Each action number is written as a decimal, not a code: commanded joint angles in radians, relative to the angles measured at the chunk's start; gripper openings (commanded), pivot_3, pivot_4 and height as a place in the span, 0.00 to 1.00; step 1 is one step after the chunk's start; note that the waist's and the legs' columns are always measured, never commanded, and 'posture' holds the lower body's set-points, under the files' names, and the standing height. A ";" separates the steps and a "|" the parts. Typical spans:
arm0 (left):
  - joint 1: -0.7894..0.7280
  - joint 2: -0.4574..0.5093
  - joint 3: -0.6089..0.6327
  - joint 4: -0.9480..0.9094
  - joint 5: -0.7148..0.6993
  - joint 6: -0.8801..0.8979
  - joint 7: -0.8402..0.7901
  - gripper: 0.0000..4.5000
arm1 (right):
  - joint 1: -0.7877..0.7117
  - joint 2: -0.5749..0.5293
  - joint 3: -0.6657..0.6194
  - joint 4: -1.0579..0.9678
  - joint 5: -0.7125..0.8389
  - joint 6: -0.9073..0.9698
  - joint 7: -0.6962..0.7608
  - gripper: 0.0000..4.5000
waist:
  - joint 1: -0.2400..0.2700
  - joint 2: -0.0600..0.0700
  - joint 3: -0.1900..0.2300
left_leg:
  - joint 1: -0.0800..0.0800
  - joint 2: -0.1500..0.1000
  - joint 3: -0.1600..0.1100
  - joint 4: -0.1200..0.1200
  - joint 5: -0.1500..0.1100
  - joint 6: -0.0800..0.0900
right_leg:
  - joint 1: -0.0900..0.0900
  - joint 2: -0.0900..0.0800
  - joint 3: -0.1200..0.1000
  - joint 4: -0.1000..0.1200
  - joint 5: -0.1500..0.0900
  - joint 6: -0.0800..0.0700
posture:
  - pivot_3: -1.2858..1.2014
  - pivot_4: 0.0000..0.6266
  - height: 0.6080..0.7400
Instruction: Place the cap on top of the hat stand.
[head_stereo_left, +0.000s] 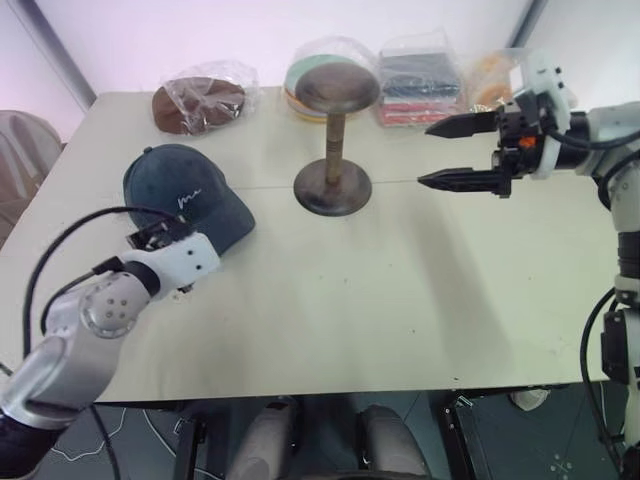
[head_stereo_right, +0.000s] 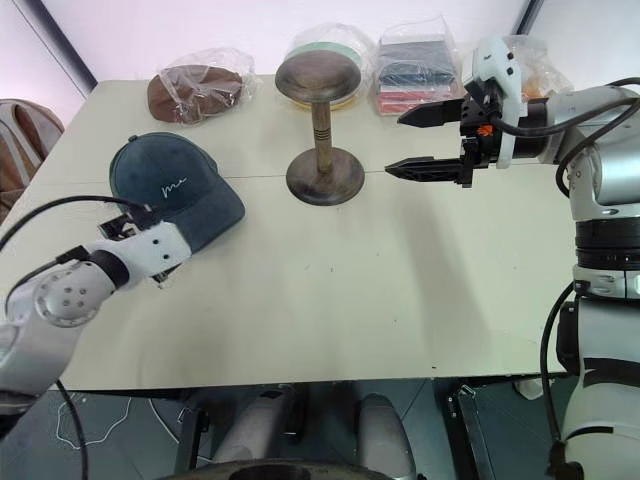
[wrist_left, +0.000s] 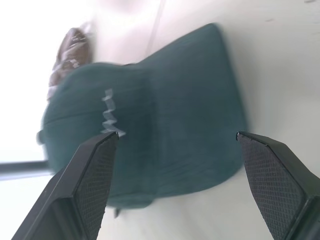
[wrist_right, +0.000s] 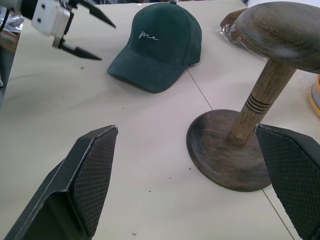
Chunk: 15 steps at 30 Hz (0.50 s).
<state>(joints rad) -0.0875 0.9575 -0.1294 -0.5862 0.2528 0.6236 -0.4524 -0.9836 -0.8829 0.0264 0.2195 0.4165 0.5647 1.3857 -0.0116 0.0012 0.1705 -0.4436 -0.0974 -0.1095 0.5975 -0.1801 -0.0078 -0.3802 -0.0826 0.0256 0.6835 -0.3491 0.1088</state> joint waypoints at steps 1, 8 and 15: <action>-0.010 -0.024 -0.023 -0.034 0.047 -0.007 -0.011 0.88 | -0.041 -0.012 -0.026 -0.024 0.015 0.003 0.008 1.00 | 0.000 0.000 0.000 | 0.000 0.000 0.000 0.000 0.000 0.000 | 0.000 0.000 0.000 0.000 0.000 0.000 | 0.52 0.24 1.00; -0.004 -0.076 -0.103 -0.013 0.155 -0.017 -0.013 0.88 | -0.040 -0.009 -0.024 -0.027 0.011 0.005 0.010 1.00 | 0.000 0.000 0.000 | 0.000 0.000 0.000 0.000 0.000 0.000 | 0.000 0.000 0.000 0.000 0.000 0.000 | 0.52 0.24 1.00; -0.024 -0.133 -0.155 0.073 0.305 -0.040 0.031 0.88 | -0.038 -0.012 -0.027 -0.039 0.013 0.012 0.005 1.00 | 0.000 0.000 0.000 | 0.000 0.000 0.000 0.001 0.000 0.000 | 0.000 0.000 0.000 0.001 0.000 0.000 | 0.52 0.24 1.00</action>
<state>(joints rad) -0.1004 0.8301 -0.2871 -0.5044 0.5119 0.5995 -0.4427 -0.9933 -0.8828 0.0264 0.2190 0.4158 0.5757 1.3909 -0.0115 0.0010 0.1704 -0.4435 -0.0975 -0.1095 0.5981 -0.1800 -0.0077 -0.3799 -0.0826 0.0253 0.6840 -0.3490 0.1089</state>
